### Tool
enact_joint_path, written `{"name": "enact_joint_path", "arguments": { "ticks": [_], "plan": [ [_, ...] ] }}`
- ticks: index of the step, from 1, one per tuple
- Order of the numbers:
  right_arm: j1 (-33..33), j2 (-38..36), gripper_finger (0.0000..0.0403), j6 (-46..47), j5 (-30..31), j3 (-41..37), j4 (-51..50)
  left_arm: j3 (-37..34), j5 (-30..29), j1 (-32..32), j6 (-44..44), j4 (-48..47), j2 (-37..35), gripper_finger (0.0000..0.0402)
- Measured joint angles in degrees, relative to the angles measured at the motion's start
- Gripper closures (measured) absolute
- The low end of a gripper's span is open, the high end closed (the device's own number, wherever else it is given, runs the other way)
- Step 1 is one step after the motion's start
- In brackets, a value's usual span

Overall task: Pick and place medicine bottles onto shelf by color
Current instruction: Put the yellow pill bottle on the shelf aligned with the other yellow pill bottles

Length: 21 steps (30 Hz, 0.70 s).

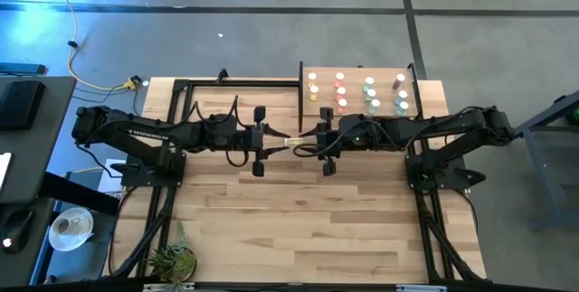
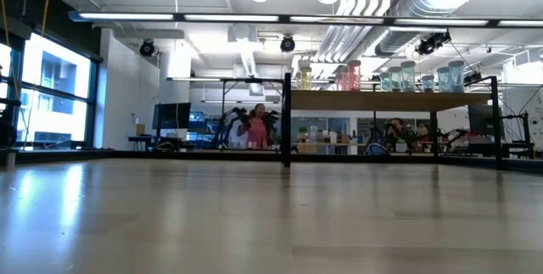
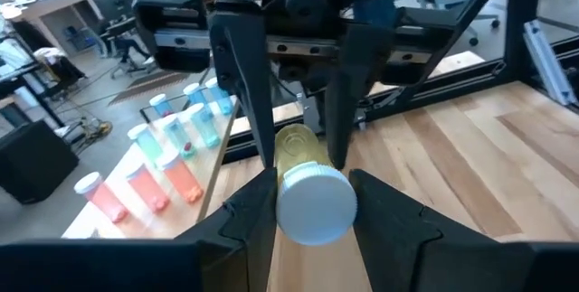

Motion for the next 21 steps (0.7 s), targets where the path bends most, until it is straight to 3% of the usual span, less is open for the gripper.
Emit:
{"name": "enact_joint_path", "arguments": {
  "ticks": [5,13,21],
  "plan": [
    [0.00,0.00,0.0238,0.43,0.15,0.00,0.00,0.00,-1.65,0.04,0.03,-1.11,0.00,0.0280],
    [0.00,-0.86,0.0236,-0.05,4.83,0.00,-0.38,0.29,-2.27,1.20,1.51,-3.55,0.00,0.0280],
    [-0.73,-7.42,0.0235,0.16,10.30,0.00,-2.10,8.38,-2.04,6.22,2.56,-15.91,0.02,0.0280]
  ]
}}
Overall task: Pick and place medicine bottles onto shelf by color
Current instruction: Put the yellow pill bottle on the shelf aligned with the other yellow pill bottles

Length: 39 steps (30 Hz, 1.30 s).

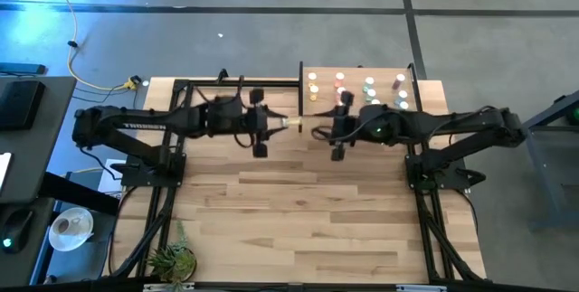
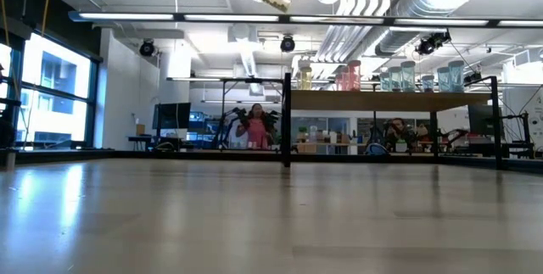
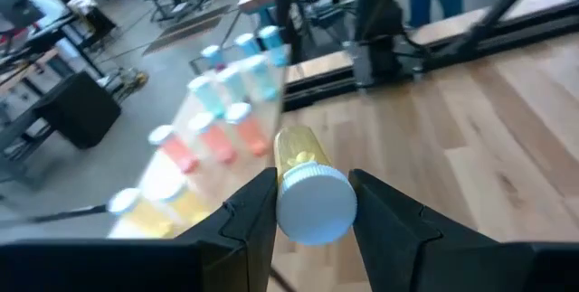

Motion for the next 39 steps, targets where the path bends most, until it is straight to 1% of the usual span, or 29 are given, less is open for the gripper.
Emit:
{"name": "enact_joint_path", "arguments": {
  "ticks": [5,10,14,20,27,30,34,37,39],
  "plan": [
    [-2.87,-3.47,0.0235,5.29,0.22,0.04,-2.65,7.78,0.95,4.60,0.03,-8.22,0.05,0.0280],
    [-5.71,-5.68,0.0235,11.68,0.21,0.04,-6.68,18.57,1.74,9.11,-0.07,-20.26,2.00,0.0280],
    [-6.74,-5.88,0.0235,13.74,0.23,0.04,-9.68,27.24,1.79,11.74,-0.32,-27.86,4.89,0.0280],
    [-6.77,-5.59,0.0235,14.03,0.21,0.04,-11.76,40.39,1.89,14.58,-1.66,-39.45,11.41,0.0280],
    [-6.77,-5.61,0.0235,15.35,0.28,0.04,-12.36,57.70,1.88,16.44,-6.48,-52.57,21.22,0.0280],
    [-6.77,-5.61,0.0235,15.41,2.78,0.04,-13.16,63.86,1.96,16.74,-8.29,-57.26,25.32,0.0280],
    [-6.77,-5.61,0.0235,17.80,5.90,0.04,-14.55,69.47,2.04,16.73,-9.14,-61.63,30.11,0.0280],
    [-6.77,-5.61,0.0235,20.19,6.87,0.04,-15.86,71.34,2.35,16.16,-9.07,-62.85,32.87,0.0280],
    [-6.77,-5.61,0.0235,21.42,6.87,0.04,-16.56,71.53,3.72,15.92,-9.05,-62.95,34.34,0.0280]
  ]
}}
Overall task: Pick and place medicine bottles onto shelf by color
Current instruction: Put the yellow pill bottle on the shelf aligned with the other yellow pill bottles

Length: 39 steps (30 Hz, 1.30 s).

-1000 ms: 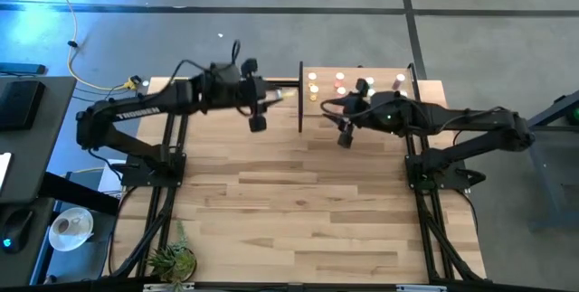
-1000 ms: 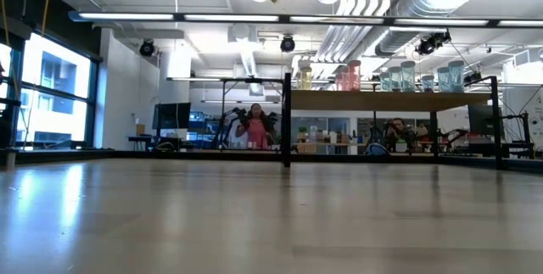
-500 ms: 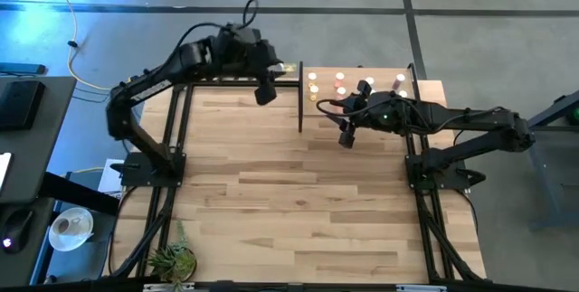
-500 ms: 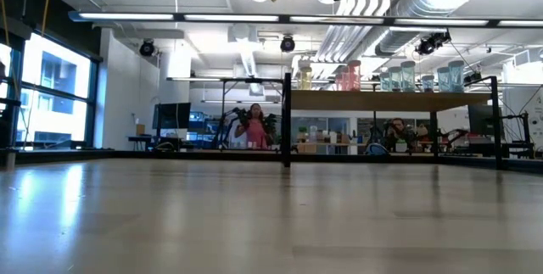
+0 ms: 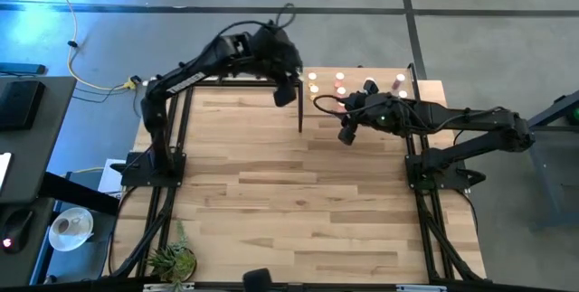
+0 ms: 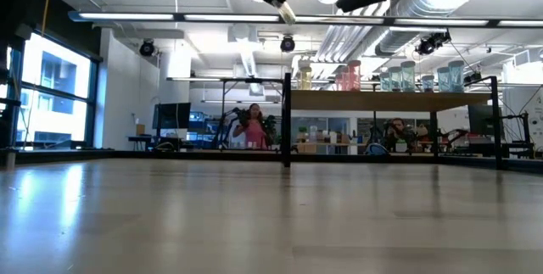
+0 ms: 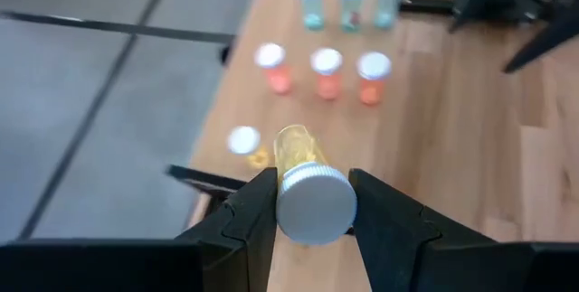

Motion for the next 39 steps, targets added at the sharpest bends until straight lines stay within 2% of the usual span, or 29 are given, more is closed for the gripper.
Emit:
{"name": "enact_joint_path", "arguments": {
  "ticks": [15,25,39],
  "plan": [
    [0.00,0.02,0.0235,2.76,0.03,0.00,-4.75,0.00,5.32,-2.37,6.42,-2.54,8.75,0.0280],
    [0.00,0.02,0.0235,2.94,2.30,0.00,-7.03,0.00,3.18,-4.90,12.33,-2.32,13.08,0.0280],
    [0.00,0.02,0.0235,2.94,2.47,0.00,-8.20,-0.02,1.60,-4.73,19.27,-2.57,14.30,0.0280]
  ]
}}
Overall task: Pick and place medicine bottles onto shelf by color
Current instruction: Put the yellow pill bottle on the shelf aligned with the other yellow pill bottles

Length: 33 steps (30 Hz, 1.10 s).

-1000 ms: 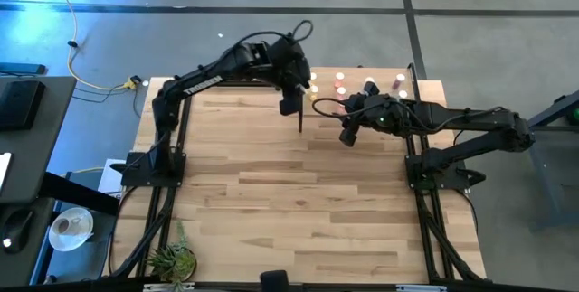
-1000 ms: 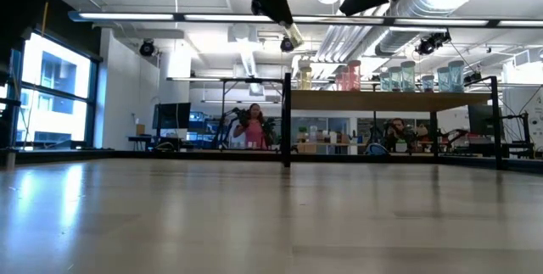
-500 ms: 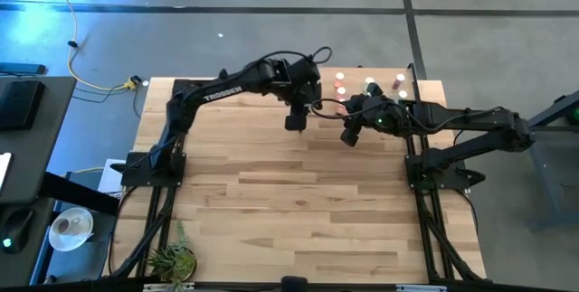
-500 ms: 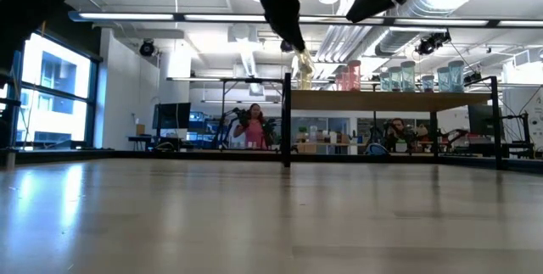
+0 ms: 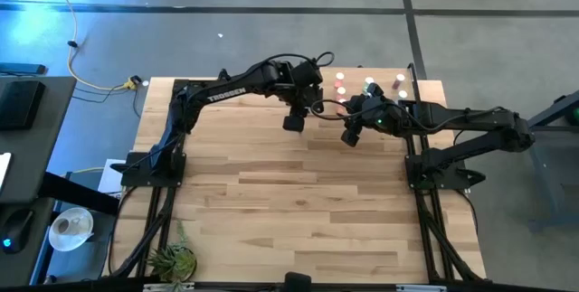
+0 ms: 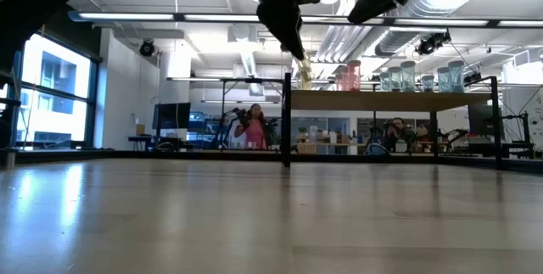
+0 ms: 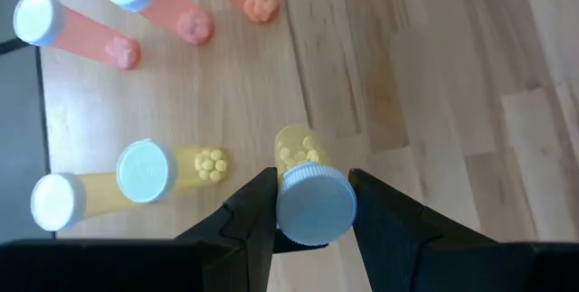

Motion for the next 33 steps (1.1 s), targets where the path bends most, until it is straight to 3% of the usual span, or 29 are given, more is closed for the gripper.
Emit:
{"name": "enact_joint_path", "arguments": {
  "ticks": [33],
  "plan": [
    [0.00,0.00,0.0235,0.00,0.02,-0.02,-0.38,-0.03,-1.03,0.27,1.82,2.21,1.72,0.0280]
  ]
}}
